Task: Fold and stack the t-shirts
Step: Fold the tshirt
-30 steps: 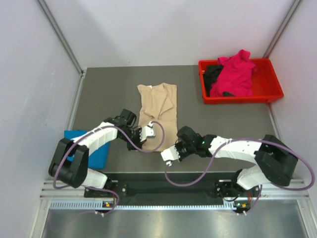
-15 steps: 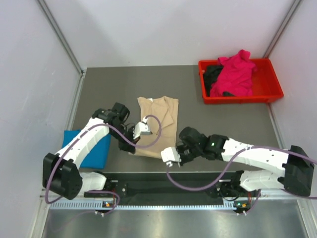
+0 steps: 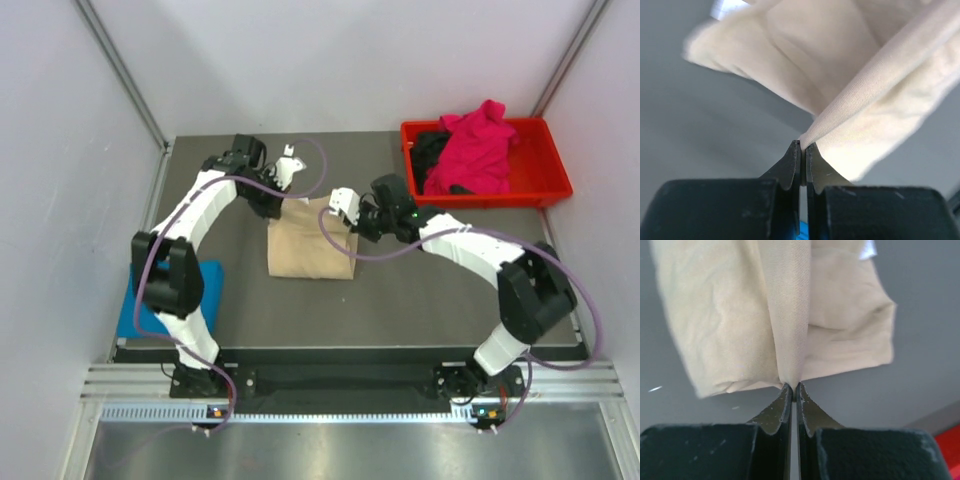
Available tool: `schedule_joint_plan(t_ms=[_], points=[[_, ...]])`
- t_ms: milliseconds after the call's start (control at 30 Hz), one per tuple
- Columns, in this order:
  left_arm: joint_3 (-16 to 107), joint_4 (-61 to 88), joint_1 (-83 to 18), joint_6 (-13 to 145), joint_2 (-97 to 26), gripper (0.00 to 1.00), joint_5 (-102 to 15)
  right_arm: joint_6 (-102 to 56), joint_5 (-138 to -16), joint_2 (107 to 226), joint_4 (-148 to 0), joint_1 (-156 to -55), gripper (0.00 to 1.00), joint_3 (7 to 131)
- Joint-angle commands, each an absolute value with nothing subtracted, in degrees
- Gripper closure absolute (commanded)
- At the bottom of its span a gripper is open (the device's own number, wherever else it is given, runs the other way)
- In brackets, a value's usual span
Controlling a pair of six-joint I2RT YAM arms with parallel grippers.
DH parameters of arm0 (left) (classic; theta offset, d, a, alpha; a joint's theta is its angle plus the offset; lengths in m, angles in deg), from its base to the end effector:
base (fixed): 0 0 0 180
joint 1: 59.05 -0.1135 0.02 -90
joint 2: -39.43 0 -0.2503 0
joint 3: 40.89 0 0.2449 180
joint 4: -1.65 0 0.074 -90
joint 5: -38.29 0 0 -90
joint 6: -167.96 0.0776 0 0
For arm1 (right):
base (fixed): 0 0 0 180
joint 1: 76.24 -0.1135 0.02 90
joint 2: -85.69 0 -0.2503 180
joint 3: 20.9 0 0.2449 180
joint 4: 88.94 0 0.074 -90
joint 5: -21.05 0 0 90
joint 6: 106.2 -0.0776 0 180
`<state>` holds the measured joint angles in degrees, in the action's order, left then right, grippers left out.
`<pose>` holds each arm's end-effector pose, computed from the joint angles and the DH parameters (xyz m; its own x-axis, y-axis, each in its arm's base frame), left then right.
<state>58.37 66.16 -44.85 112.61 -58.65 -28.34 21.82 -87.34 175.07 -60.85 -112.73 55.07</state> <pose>0.3465 -0.1194 0.2366 -0.4865 0.6615 -0.5708 0.8198 0.5715 -0.0364 0.2798 0.2374 0.2092 0.0449 -0.6938 -0.7188 -0.9223 0.2476 -0.2966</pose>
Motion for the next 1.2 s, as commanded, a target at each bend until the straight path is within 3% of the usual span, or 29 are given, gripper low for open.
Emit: schedule_joint_plan(t_ms=[0,300,967,1167], points=[[68.18,61.72,-46.39,109.95,-67.84,1.00,-34.39,20.36,-85.39,181.20,-62.72,-108.76,1.00,62.78],[82.80,58.56,-46.57,107.23,-81.76,1.00,-35.72,19.13,-82.92,191.32,-64.12,-104.45,1.00,71.68],[82.45,46.70,-46.04,100.90,-82.03,1.00,-28.78,12.01,-78.97,196.87,-65.09,-100.23,1.00,78.27],[86.22,45.89,-45.95,100.28,-87.73,1.00,-31.41,12.10,-80.28,199.94,-64.04,-99.62,1.00,81.26]])
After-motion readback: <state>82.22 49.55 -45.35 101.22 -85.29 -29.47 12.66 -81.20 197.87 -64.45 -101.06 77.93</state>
